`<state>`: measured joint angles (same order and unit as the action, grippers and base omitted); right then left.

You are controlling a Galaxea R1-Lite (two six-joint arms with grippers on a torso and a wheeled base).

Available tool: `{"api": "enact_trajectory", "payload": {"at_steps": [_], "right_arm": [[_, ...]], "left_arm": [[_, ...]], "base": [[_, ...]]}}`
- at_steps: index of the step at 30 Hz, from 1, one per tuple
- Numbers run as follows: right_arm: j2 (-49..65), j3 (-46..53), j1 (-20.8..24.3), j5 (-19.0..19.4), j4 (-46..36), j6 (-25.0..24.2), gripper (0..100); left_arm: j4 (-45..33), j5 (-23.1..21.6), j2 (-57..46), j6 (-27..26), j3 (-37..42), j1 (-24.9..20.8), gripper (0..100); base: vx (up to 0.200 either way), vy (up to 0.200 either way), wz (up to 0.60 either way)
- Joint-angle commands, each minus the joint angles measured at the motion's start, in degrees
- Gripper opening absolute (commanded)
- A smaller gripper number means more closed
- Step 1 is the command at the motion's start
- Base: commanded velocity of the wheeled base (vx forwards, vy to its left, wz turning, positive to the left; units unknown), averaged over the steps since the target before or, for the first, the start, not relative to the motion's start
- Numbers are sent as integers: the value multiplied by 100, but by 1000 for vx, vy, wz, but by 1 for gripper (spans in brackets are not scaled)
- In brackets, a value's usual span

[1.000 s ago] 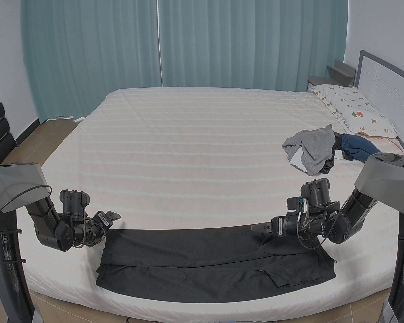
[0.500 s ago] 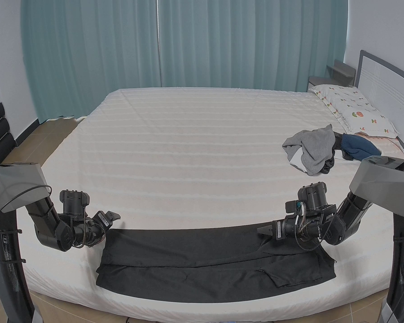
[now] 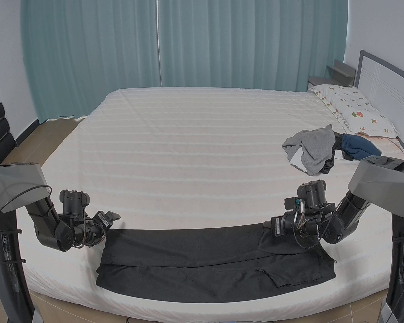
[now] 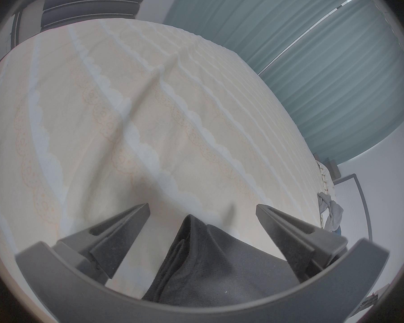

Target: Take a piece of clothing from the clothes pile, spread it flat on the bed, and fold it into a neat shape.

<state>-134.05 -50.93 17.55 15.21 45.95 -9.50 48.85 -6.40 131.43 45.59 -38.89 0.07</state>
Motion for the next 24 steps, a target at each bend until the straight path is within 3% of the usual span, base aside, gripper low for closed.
{"api": "enact_trajectory", "payload": {"at_steps": [1, 11, 12, 18, 20, 24], "right_arm": [[-25, -84, 64, 8, 11, 0, 0], [-253, -277, 161, -133, 20, 0, 0], [-253, -268, 161, -133, 20, 0, 100], [-166, -286, 134, -115, 37, -193, 100], [54, -224, 55, -115, 143, -509, 100], [362, 31, -323, -27, 195, -799, 100]], "left_arm": [[2, -2, 6, 2, -5, 1, 100], [2, -2, 6, 2, 4, -7, 100], [2, -2, 6, 2, 4, -7, 100], [2, -2, 6, 2, 4, -7, 100], [2, -2, 6, 2, 4, -7, 100], [-7, -10, 6, 2, 4, -7, 100]], "base": [[0, 0, 0], [0, 0, 0], [0, 0, 0], [0, 0, 0], [0, 0, 0], [0, 0, 0]]}}
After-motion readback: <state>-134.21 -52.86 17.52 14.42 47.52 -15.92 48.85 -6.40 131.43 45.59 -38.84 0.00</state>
